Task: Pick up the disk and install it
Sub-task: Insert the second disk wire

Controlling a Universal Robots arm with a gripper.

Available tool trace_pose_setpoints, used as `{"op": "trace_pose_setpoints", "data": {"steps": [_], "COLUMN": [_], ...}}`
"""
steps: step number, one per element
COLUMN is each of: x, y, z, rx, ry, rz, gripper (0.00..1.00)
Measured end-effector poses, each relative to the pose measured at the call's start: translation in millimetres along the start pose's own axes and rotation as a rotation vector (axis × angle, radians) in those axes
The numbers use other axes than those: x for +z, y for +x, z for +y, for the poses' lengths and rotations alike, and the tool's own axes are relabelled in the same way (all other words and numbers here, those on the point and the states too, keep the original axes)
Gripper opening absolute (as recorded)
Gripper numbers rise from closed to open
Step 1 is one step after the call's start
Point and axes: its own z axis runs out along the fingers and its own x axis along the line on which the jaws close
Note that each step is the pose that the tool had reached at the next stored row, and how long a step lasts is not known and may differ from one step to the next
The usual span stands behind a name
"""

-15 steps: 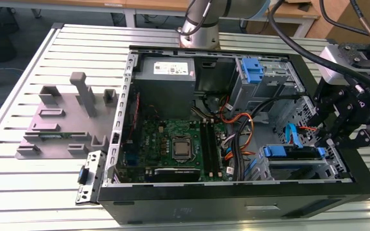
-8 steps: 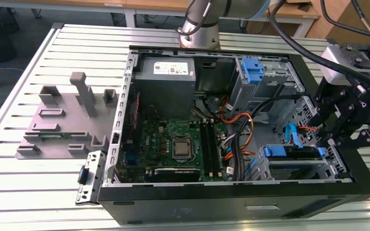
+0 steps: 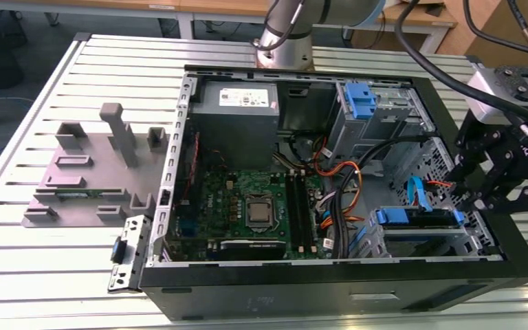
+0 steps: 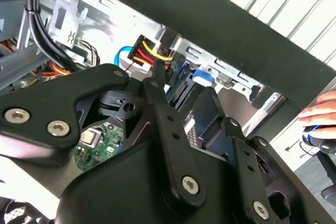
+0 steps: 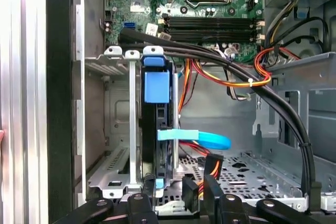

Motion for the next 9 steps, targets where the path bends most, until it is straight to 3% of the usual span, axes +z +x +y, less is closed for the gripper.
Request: {"op": "trace_pose_setpoints", "data": {"steps": [9], "x": [5.3], "y": [1.6], "z": [-1.5], "rx": [0.000], "ry": [-0.0011], "rz": [0.0050], "gripper": [0.49]}}
